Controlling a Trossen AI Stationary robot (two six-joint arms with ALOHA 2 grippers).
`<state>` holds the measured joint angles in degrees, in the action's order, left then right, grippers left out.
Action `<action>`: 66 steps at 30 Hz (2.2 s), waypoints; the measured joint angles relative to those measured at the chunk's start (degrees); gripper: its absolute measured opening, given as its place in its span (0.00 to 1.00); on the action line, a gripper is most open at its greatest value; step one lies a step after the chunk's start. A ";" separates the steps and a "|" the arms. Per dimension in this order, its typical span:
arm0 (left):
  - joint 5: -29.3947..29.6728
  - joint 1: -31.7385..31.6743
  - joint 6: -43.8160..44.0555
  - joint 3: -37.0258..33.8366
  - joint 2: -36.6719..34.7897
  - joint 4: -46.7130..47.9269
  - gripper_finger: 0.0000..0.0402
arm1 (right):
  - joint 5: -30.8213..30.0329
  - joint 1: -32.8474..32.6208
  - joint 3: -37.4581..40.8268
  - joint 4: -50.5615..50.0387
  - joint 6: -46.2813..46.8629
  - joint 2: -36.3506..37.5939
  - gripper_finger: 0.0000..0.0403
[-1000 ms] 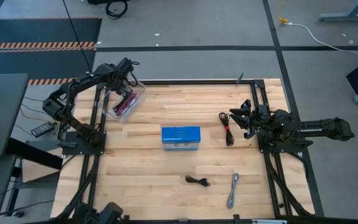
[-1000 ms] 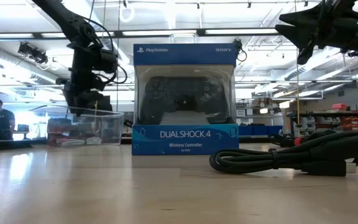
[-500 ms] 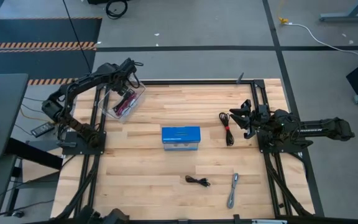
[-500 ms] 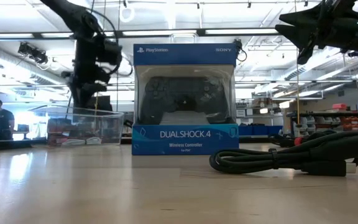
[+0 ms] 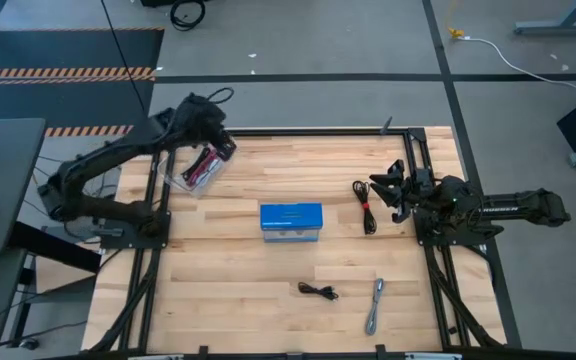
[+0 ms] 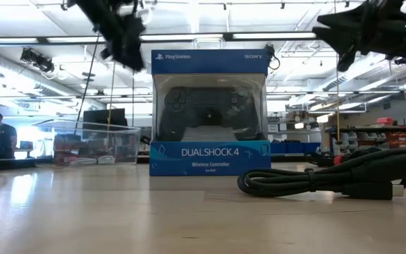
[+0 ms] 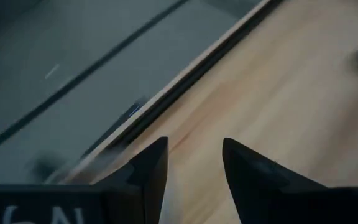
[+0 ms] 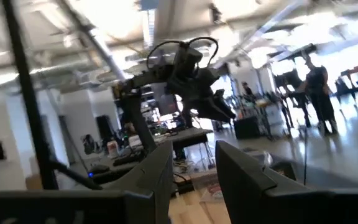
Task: Pick and place USB-C Cables
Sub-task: Put the top black charger cable into the transparent bin
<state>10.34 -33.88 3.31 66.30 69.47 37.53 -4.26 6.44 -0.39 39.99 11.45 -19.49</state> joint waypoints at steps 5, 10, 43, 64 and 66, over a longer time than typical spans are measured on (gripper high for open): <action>-5.25 8.50 -0.96 -5.72 -5.35 -13.67 0.40 | 4.40 -0.01 -0.01 1.43 -2.42 0.00 0.32; -5.61 16.34 -1.51 -16.33 -9.65 -28.06 0.40 | 5.56 0.00 0.00 1.04 -0.70 -0.19 0.32; 12.79 49.83 4.63 -61.92 -24.15 -75.51 0.40 | -7.98 5.97 -52.71 -83.86 25.22 -43.62 0.28; 23.11 62.00 3.05 -61.92 -24.10 -74.98 0.40 | -0.63 6.77 -54.55 -103.21 35.39 -65.47 0.46; 23.13 62.50 3.43 -61.92 -24.10 -74.98 0.40 | -0.61 6.75 -54.55 -103.02 35.20 -67.51 0.49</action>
<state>33.47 28.61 6.75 4.38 45.36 -37.45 -4.86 13.19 -54.94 -63.04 46.65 -87.00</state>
